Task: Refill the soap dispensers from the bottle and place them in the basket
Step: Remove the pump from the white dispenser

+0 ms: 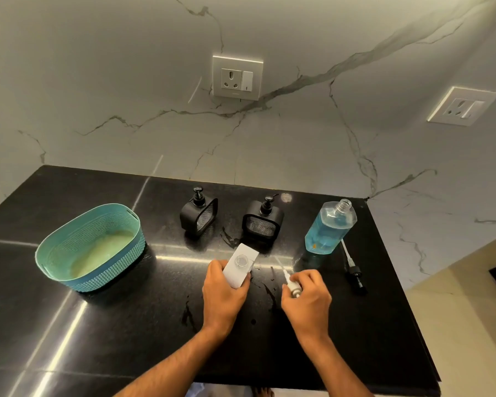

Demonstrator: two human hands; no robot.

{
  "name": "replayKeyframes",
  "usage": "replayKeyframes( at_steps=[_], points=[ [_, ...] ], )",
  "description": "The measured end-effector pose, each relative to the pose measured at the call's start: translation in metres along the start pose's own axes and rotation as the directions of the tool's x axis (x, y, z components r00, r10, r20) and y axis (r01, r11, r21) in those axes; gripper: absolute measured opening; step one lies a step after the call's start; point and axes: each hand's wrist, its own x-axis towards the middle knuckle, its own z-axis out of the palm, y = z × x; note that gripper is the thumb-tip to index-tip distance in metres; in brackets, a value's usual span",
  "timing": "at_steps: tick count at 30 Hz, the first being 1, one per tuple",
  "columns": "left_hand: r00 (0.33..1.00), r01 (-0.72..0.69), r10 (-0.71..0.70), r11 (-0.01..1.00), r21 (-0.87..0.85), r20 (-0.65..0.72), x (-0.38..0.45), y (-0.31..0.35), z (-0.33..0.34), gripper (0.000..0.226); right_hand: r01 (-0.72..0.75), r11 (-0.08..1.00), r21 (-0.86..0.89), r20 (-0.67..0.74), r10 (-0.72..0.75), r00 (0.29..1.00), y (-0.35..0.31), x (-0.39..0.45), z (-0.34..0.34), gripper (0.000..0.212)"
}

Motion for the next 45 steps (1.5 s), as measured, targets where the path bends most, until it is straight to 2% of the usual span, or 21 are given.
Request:
replayKeyframes(
  at_steps=[3, 9, 16, 24, 45],
  points=[
    [0.999, 0.018, -0.019, 0.999, -0.028, -0.033, -0.005, 0.004, 0.002, 0.052, 0.000, 1.000, -0.008, 0.029, 0.000, 1.000, 0.005, -0.010, 0.013, 0.026],
    [1.000, -0.026, 0.026, 1.000, -0.018, 0.015, -0.015, 0.001, 0.004, 0.058, 0.006, 1.000, -0.023, 0.073, -0.005, 0.997, 0.009, -0.014, 0.030, 0.028],
    [1.000, -0.019, 0.020, 1.000, -0.012, 0.006, -0.017, -0.007, 0.008, 0.061, -0.010, 0.998, -0.058, 0.118, 0.017, 0.993, 0.016, -0.012, 0.041, 0.034],
    [1.000, -0.026, 0.026, 0.999, -0.028, -0.008, -0.018, -0.010, 0.012, 0.055, -0.034, 0.996, -0.080, 0.148, 0.045, 0.988, 0.017, -0.008, 0.044, 0.044],
    [0.997, -0.054, 0.055, 0.998, 0.012, -0.056, -0.021, 0.000, 0.018, 0.056, -0.014, 0.995, -0.097, 0.172, 0.031, 0.985, 0.024, -0.003, 0.033, 0.047]
  ],
)
